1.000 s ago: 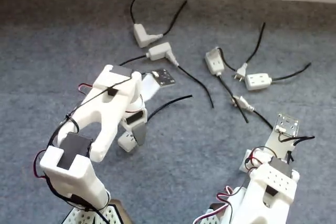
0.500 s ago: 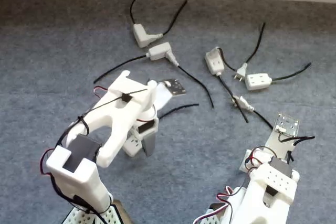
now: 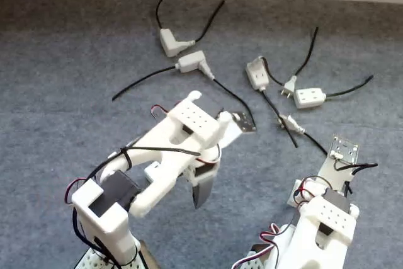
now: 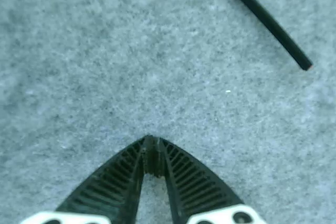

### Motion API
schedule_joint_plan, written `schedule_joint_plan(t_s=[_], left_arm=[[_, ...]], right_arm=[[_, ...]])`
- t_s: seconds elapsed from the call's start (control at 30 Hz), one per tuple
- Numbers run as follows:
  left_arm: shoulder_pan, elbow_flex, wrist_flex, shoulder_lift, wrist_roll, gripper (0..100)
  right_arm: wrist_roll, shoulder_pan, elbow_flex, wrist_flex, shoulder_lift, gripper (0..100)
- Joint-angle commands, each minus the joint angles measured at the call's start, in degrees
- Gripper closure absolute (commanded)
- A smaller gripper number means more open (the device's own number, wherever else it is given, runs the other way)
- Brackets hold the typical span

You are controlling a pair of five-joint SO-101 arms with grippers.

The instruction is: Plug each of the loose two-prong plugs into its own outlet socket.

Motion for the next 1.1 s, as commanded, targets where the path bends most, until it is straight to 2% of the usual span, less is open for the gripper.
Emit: schedule_joint_plan(t_s=[0.0,0.17,0.33,0.47,0.63,0.83,1.07], left_arm=[[0.04,0.04,0.62,-1.01,1.05,69],[-9.27,0.48,1.05,-0.57,0.0,69],[-22.02,-0.31,0.26,-0.57,-10.73,69],[-28.7,0.04,-3.43,-0.31,-15.38,69],[-29.41,3.3,-6.68,-0.4,-15.74,69],[-33.89,8.57,-21.01,-0.31,-15.82,69],[-35.12,9.27,-27.43,-0.31,-15.82,69]], right_arm=[[0.44,-0.48,-0.04,-0.57,-0.75,98.6],[0.44,-0.57,-0.04,-0.48,-0.75,98.6],[0.44,-0.66,-0.04,-0.48,-0.75,98.6],[0.44,-0.66,-0.04,-0.48,-0.75,98.6],[0.44,-0.66,-0.04,-0.48,-0.75,98.6],[0.44,-0.75,-0.04,-0.48,-0.75,98.6],[0.44,-0.75,-0.04,-0.48,-0.75,98.6]])
